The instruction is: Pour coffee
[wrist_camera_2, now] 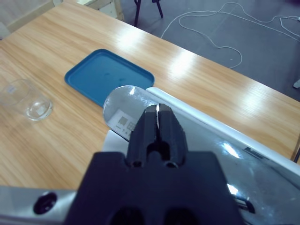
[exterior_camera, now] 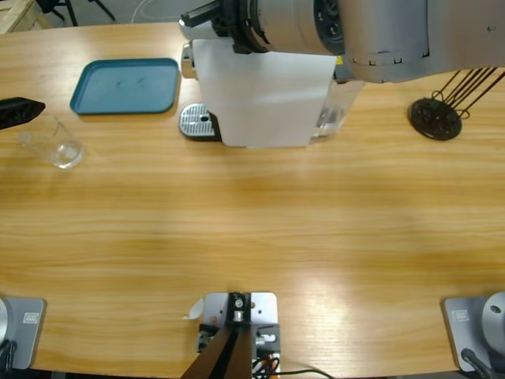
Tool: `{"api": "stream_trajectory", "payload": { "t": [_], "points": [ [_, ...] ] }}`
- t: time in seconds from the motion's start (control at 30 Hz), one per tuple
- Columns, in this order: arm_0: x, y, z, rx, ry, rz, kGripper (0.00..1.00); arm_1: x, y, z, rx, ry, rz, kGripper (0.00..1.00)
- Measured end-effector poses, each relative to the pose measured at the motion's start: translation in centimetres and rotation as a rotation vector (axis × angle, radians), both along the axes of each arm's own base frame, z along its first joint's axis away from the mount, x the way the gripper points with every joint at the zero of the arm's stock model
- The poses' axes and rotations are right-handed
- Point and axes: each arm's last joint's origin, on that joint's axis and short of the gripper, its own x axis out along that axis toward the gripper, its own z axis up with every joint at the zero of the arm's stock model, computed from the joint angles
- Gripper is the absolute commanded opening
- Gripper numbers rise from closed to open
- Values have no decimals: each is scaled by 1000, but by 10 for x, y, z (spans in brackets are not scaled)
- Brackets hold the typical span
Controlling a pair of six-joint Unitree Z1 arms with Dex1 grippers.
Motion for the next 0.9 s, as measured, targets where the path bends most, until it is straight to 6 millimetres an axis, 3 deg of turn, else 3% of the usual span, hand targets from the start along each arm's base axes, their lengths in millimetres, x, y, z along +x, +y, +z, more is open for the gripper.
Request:
{"api": "stream_trajectory", "payload": {
  "t": [0.1, 0.13, 0.17, 0.2, 0.43, 0.53, 0.7, 0.73, 0.9],
  "points": [
    [0, 0, 0, 0, 0, 0, 1000, -1, -1, 1, 3, -2, 0, 0],
    [0, 0, 0, 0, 0, 0, 1000, -1, -2, 2, 3, -3, 0, 200],
    [0, 0, 0, 0, 0, 0, 1000, -2, -3, 3, 2, -4, 2, 915],
    [0, 0, 0, 0, 0, 0, 1000, -3, -4, 5, -2, -5, 4, 988],
    [5, -3, -1, 6, -5, 11, 1000, -27, -27, 36, -213, 119, 69, 996],
    [8, -1, -3, 27, -28, 59, 1000, -42, -45, 36, -331, 219, 114, 996],
    [17, 9, -14, 52, -37, 141, 978, -80, -101, 55, -329, 234, 124, 996],
    [17, 10, -17, 56, -32, 151, 938, -88, -112, 56, -325, 233, 123, 996],
    [19, 17, -27, 95, -26, 219, 934, -114, -151, 52, -339, 230, 92, 996]
  ]
}}
